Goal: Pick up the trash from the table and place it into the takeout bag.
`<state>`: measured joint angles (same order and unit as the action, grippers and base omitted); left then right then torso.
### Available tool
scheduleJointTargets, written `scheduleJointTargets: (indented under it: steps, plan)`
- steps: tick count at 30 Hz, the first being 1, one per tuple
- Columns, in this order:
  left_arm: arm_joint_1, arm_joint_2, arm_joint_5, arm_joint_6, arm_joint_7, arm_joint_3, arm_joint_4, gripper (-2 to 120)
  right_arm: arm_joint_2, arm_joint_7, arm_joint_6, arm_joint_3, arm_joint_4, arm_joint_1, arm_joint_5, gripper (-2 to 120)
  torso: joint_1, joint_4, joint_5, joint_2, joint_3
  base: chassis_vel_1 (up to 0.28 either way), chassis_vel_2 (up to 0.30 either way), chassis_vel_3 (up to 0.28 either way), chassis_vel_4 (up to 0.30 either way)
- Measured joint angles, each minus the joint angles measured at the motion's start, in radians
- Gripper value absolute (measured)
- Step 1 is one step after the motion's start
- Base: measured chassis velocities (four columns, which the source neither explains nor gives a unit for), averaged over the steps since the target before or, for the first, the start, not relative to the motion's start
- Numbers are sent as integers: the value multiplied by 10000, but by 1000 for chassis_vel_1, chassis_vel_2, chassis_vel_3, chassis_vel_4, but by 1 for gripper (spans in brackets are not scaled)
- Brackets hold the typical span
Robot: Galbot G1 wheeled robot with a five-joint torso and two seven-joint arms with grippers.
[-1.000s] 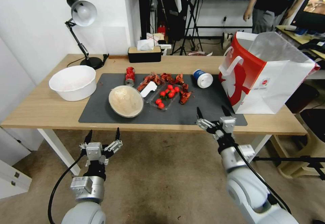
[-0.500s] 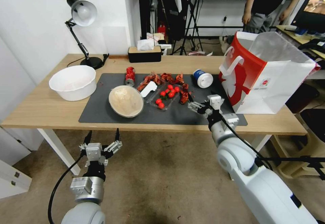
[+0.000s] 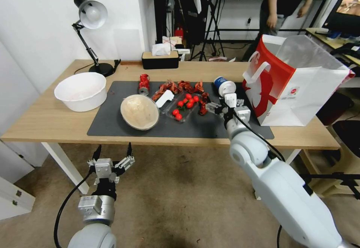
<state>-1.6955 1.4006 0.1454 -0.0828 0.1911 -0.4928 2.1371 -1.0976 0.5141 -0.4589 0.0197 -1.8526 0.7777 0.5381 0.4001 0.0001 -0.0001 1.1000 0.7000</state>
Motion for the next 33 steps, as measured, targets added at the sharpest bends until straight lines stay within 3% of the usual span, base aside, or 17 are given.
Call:
scheduleJointTargets:
  steps: [12, 33]
  plan:
    - [42, 16, 29, 0, 7, -55, -12, 100, -139, 460, -602, -367, 1249, -1600, 330, 100, 0, -1, 1, 0, 0, 0, 0, 0, 0]
    - [62, -13, 62, -2, 8, -81, -42, 100, -215, 627, -900, -821, 2548, -2705, 1027, 100, 0, -1, 2, 0, 0, 0, 0, 0, 0]
